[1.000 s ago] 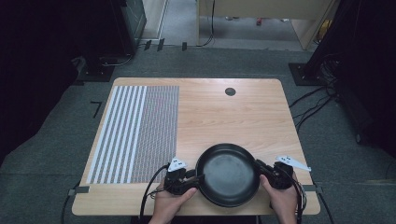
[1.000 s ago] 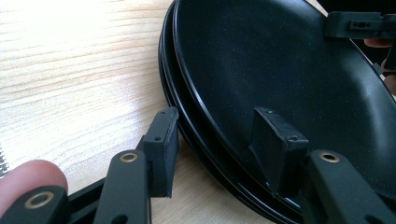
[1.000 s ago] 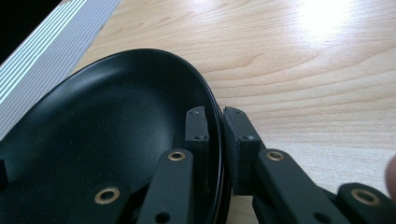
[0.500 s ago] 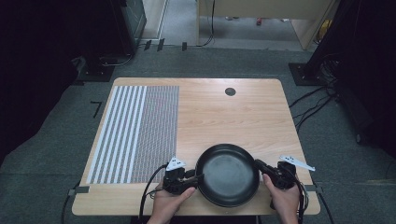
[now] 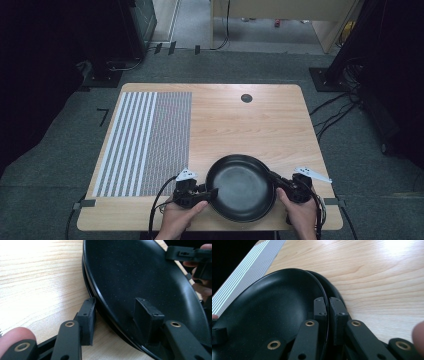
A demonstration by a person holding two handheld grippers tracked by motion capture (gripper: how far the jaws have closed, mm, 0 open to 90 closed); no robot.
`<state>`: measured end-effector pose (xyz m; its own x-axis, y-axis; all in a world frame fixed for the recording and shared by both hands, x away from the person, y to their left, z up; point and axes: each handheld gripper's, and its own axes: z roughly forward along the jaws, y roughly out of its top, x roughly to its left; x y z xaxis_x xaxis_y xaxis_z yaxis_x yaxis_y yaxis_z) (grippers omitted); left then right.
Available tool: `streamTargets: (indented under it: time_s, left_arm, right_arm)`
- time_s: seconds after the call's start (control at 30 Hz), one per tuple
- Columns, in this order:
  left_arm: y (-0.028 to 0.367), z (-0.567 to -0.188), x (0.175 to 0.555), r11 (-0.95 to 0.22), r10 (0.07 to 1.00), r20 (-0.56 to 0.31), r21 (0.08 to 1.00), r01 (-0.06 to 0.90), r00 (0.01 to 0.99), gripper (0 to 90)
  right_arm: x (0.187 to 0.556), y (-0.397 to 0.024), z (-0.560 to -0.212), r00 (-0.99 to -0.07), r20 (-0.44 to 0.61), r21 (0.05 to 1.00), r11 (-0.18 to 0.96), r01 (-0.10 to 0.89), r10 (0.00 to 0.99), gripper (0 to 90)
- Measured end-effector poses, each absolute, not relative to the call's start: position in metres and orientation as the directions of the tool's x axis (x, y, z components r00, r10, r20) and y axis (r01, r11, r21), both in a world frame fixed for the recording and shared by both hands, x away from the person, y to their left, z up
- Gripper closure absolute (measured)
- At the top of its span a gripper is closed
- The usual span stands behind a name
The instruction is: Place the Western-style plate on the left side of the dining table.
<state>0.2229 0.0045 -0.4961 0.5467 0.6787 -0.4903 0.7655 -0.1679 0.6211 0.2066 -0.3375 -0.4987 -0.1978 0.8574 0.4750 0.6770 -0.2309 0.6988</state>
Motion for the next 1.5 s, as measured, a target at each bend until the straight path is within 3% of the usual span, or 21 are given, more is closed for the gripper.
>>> streamTargets:
  time_s: [0.17,0.33,0.7,1.27,1.4,1.5]
  left_arm:
    - [0.010,-0.494,0.225,-0.149,0.664,-0.517,0.616,0.773,0.540,53.9]
    - [0.021,-0.487,0.229,-0.154,0.646,-0.522,0.625,0.766,0.556,63.4]
    - [0.029,-0.490,0.227,-0.119,0.624,-0.576,0.598,0.792,0.529,63.7]
    - [0.032,-0.493,0.229,-0.114,0.599,-0.596,0.598,0.794,0.535,64.0]
    - [0.034,-0.501,0.230,-0.057,0.539,-0.690,0.542,0.838,0.483,66.4]
    - [0.033,-0.500,0.229,-0.059,0.545,-0.683,0.547,0.835,0.486,66.7]
  right_arm:
    - [0.208,-0.334,-0.502,-0.213,0.507,0.684,-0.240,0.689,0.835,84.7]
    - [0.208,-0.327,-0.503,-0.230,0.513,0.681,-0.228,0.696,0.827,84.2]
    - [0.208,-0.324,-0.504,-0.236,0.532,0.661,-0.224,0.716,0.813,83.8]
    - [0.209,-0.324,-0.510,-0.153,0.646,0.557,-0.325,0.764,0.748,82.0]
    - [0.210,-0.321,-0.510,-0.138,0.654,0.551,-0.344,0.761,0.744,81.9]
    - [0.209,-0.318,-0.509,-0.138,0.629,0.574,-0.338,0.746,0.765,81.3]
